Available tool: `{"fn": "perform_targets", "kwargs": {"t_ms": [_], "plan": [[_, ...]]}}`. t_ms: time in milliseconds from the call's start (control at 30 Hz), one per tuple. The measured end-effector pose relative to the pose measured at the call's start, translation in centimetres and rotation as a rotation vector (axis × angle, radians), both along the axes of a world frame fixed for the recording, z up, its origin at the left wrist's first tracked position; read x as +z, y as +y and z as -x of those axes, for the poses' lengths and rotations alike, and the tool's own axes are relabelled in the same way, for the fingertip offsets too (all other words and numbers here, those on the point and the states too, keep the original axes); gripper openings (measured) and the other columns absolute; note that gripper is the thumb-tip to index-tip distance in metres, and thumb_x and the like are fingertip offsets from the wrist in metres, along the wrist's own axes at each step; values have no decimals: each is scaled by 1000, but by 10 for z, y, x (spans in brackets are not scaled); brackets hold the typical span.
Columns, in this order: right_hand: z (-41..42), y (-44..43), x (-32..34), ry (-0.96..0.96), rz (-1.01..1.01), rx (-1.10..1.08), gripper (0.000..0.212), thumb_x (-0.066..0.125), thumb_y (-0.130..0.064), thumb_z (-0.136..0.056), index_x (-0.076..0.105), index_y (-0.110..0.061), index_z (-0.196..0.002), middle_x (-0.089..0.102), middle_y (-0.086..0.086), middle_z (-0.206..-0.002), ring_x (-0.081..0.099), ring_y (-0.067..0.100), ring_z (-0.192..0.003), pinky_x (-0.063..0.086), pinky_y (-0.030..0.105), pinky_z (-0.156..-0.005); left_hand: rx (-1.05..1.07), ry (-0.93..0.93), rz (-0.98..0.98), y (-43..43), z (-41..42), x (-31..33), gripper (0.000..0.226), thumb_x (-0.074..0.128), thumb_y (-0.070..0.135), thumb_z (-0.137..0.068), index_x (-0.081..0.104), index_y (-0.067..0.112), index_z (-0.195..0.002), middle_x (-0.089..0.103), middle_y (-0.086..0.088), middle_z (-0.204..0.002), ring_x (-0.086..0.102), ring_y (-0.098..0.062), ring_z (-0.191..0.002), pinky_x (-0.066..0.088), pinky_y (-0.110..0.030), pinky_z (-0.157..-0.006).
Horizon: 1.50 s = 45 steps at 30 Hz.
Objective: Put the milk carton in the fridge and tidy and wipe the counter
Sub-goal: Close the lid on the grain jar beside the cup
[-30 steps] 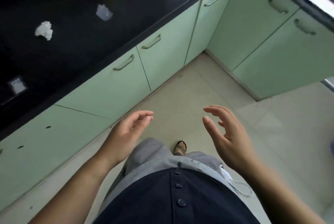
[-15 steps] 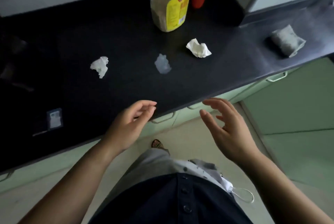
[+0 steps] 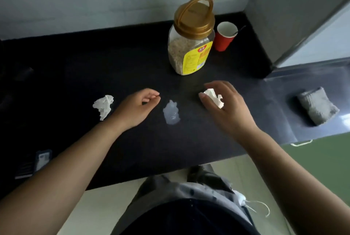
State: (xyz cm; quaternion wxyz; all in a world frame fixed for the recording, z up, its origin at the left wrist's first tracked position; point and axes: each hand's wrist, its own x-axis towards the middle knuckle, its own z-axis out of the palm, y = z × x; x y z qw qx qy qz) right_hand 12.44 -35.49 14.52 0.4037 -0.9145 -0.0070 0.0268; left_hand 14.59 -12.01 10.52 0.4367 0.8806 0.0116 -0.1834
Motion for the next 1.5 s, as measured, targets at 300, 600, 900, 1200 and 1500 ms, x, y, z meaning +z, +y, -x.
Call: {"fn": "perform_targets", "kwargs": {"t_ms": [300, 600, 900, 1200, 1500], "plan": [[-162, -67, 23, -160, 197, 116, 46, 59, -42, -84, 55, -13, -120, 54, 8, -125, 51, 27, -114, 42, 33, -92, 88, -466, -162, -55, -125, 72, 34, 55, 30, -90, 55, 17, -122, 58, -2, -121, 53, -14, -112, 37, -22, -87], [-264, -113, 9, -63, 228, 154, 54, 61, -40, -84, 45, -13, -129, 46, 6, -135, 44, 23, -123, 31, 26, -92, 125, -477, -55, -117, -202, 84, 25, 53, 31, -91, 59, 20, -113, 63, 8, -107, 57, -2, -99, 41, -9, -79], [-312, -135, -30, 148, 186, 196, 56, 60, -41, -85, 44, -18, -133, 42, 5, -139, 46, 22, -121, 38, 33, -99, 151, -599, -162, -132, -209, 63, 20, 45, 34, -92, 63, 25, -94, 56, 24, -75, 56, 8, -73, 36, -5, -67], [-330, -144, -54, 277, 82, 156, 46, 58, -34, -87, 49, -18, -129, 54, 3, -131, 55, 18, -109, 43, 28, -87, 230, -792, -230, -140, -206, 54, 22, 48, 32, -90, 65, 19, -88, 64, 12, -79, 58, -2, -75, 44, -12, -64], [-305, -146, -68, 205, -29, 60, 38, 63, -12, -82, 55, -15, -119, 61, 3, -113, 59, 20, -96, 49, 31, -83, 229, -818, -230, -139, -206, 53, 22, 49, 32, -90, 65, 17, -87, 60, 16, -79, 57, -1, -76, 42, -8, -64]]}}
